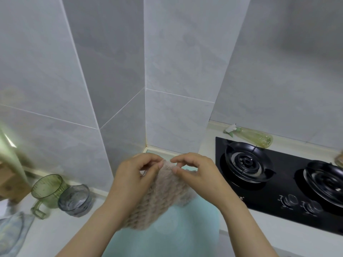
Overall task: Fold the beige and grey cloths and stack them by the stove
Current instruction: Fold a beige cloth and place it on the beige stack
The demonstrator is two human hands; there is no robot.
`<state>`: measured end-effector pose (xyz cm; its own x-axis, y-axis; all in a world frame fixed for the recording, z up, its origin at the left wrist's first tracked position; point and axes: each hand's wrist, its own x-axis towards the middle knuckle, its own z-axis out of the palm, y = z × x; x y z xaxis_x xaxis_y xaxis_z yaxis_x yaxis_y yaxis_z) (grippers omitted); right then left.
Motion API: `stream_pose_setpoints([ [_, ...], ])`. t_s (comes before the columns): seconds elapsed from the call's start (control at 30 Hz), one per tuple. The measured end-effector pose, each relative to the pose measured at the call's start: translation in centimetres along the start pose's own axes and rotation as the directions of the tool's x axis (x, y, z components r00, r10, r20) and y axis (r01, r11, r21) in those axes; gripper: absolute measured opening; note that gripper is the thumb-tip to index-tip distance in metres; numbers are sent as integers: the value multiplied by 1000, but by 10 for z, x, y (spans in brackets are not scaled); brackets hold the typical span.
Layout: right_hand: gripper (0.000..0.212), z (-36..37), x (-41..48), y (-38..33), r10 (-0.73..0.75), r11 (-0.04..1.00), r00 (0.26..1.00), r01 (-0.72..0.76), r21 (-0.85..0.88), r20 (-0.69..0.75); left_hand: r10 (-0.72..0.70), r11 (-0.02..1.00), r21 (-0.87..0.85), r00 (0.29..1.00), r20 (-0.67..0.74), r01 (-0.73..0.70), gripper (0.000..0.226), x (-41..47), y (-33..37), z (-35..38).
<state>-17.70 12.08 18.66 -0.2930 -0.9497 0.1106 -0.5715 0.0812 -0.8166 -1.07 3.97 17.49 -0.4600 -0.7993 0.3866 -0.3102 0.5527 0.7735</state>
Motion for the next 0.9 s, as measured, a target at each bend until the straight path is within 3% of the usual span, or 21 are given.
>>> stream_pose_setpoints([
  [0.17,4,2,1,-8,-42,999,999,42,7,7,-50,997,-53,999,-9,49,14,-1,3,0],
  [0.47,8,-3,2,-14,-45,999,999,45,-17,-24,-193,942,-269,980,57,201,12,-12,-9,6],
  [0.9,13,-26,1,-20,-47,998,991,51,28,-124,-121,977,-144,968,220,155,15,-20,-33,15],
])
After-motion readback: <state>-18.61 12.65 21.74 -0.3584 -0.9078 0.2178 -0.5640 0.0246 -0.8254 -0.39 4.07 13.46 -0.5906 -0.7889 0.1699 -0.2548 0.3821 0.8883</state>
